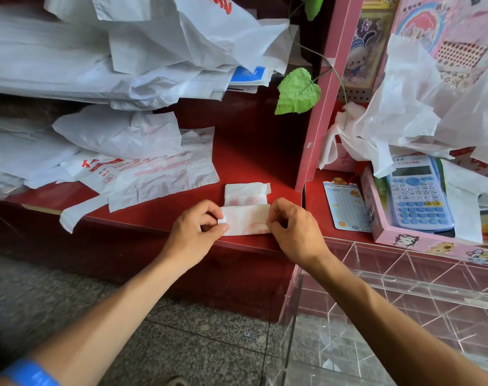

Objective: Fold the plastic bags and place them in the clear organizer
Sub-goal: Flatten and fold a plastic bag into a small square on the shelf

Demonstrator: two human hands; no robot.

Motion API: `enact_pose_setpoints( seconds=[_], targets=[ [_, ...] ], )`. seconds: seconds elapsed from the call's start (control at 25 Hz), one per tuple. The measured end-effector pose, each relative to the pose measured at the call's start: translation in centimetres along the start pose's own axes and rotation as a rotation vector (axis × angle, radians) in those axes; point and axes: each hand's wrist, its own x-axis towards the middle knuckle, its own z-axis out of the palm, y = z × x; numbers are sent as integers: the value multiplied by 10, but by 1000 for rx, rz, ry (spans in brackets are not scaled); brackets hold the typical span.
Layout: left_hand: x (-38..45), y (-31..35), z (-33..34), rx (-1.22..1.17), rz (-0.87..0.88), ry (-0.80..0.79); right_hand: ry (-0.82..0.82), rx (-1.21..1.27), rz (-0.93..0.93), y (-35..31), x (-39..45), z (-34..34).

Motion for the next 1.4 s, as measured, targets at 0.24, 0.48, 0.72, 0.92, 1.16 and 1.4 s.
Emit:
enact_pose_setpoints(
  seconds=[0.24, 0.48, 0.72, 0.92, 1.16, 1.4],
  targets=[
    [5, -1, 8, 72, 8, -2, 73, -160, 39, -5, -5, 2],
    [5, -6, 12, 249, 112, 57, 18, -378, -21, -4, -5, 4],
    [1, -20, 2, 471, 330, -96, -75, -594, -267, 4, -10, 5],
    [1, -21, -2, 434, 407, -41, -291, -529, -279, 7, -6, -18],
    [1, -19, -1, 404, 457, -106, -302, -428, -332, 12, -5, -25],
    [2, -18, 2, 299, 340, -74, -281, -343, -316, 15, -2, -25]
  ],
)
